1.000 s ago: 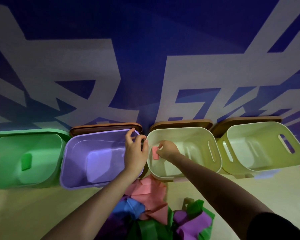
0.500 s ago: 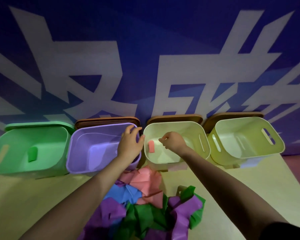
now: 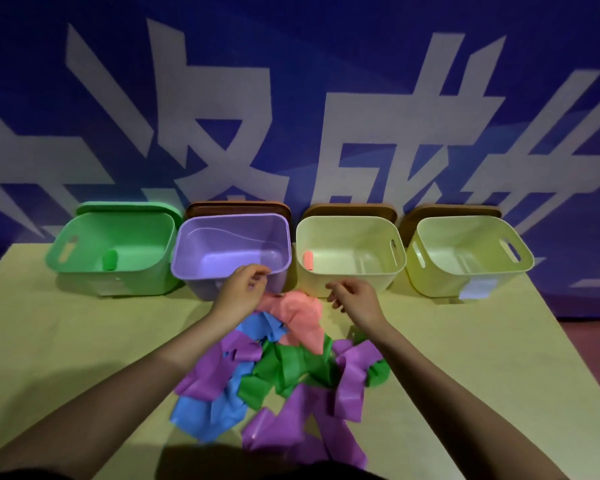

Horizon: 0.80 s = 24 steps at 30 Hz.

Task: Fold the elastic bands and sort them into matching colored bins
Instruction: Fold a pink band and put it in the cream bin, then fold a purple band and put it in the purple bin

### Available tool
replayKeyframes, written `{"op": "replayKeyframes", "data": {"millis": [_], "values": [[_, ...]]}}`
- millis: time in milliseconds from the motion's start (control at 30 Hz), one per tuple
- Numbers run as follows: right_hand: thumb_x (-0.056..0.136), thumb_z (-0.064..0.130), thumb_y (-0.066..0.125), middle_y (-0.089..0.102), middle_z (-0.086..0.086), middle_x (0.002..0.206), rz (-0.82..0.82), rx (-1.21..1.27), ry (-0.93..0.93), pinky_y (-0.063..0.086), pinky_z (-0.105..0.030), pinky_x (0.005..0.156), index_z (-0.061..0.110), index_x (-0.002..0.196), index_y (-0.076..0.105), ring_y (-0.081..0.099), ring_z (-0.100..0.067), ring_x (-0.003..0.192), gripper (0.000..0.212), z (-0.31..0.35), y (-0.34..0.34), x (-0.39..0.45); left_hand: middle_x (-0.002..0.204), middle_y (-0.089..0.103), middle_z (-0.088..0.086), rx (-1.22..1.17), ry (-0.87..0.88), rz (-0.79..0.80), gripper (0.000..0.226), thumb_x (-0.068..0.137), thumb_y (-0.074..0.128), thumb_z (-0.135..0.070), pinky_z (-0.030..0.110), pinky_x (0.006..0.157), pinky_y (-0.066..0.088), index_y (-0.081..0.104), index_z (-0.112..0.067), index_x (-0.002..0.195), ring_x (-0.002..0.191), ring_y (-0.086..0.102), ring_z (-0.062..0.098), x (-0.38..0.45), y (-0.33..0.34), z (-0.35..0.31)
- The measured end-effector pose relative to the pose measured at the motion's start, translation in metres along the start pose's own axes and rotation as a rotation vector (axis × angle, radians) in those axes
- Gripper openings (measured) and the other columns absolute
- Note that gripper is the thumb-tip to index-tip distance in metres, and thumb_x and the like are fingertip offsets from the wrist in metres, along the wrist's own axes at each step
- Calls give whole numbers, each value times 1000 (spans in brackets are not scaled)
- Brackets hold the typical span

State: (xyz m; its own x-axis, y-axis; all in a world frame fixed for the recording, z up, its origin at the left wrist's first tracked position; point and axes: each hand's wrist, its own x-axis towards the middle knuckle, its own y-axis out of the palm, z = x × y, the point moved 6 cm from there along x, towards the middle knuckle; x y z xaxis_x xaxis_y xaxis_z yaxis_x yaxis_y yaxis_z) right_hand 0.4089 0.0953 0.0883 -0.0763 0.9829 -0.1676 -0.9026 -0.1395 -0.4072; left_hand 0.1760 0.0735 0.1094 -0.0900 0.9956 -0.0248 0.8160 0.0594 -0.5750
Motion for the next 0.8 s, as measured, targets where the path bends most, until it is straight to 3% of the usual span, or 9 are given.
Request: {"op": "replayKeyframes", "data": {"millis": [67,267,333,400,467,567,700,733,800], "values": [[92,8,53,66,0,64,115,-20,5,42,-15,49,11,82,70,56,-5,50,19,-15,21,-17,105,65,10,1,-52,26,22,90,54,3,33,88,48,65,-1,108,93,61,21,-20,-3,27],[91,12,56,58,9,53,312,-183,55,42,-26,56,19,66,63,53,-4,51,27,-65,75,-43,109,67,18,88,-313,93,22,90,54,1,34,88,46,65,0,109,99,64,30,-76,-21,126],[87,24,57,61,2,64,344,-253,25,45,-32,66,16,73,66,54,-13,65,18,-72,95,-49,108,67,20,98,-390,74,23,89,55,0,35,86,46,64,3,110,97,64,33,-87,-25,148],[86,26,58,64,-5,78,374,-287,-13,42,-29,72,12,87,70,54,-14,74,18,-72,116,-52,110,64,21,102,-427,57,28,90,56,-4,36,86,46,61,2,117,99,64,34,-94,-26,160],[88,17,62,63,-7,83,384,-286,-45,41,-24,72,4,101,69,53,-13,75,19,-65,135,-51,116,61,21,84,-446,37,33,92,57,-9,35,89,45,57,0,124,103,62,32,-96,-24,164],[87,16,66,61,-4,79,329,-216,-83,47,-33,73,2,106,67,55,-15,72,23,-48,159,-44,118,62,16,13,-459,-19,36,94,58,-16,33,89,44,57,-2,126,105,61,29,-93,-20,161],[90,37,63,64,-7,96,419,-197,90,43,-28,83,7,114,63,57,-15,89,39,-42,185,-43,96,67,8,-6,-494,38,24,94,58,-27,30,75,40,67,-5,101,90,60,21,-83,-2,152],[91,40,61,64,-9,96,457,-194,111,42,-29,82,6,110,64,58,-16,90,39,-43,189,-44,85,66,8,12,-507,60,21,93,59,-27,30,69,37,66,-8,88,83,58,20,-81,1,154],[92,39,60,61,-14,77,486,-210,78,39,-32,69,7,82,64,54,-16,75,35,-47,194,-44,65,56,4,66,-548,88,28,91,61,-27,29,61,32,54,-16,66,72,54,20,-79,3,161]]}}
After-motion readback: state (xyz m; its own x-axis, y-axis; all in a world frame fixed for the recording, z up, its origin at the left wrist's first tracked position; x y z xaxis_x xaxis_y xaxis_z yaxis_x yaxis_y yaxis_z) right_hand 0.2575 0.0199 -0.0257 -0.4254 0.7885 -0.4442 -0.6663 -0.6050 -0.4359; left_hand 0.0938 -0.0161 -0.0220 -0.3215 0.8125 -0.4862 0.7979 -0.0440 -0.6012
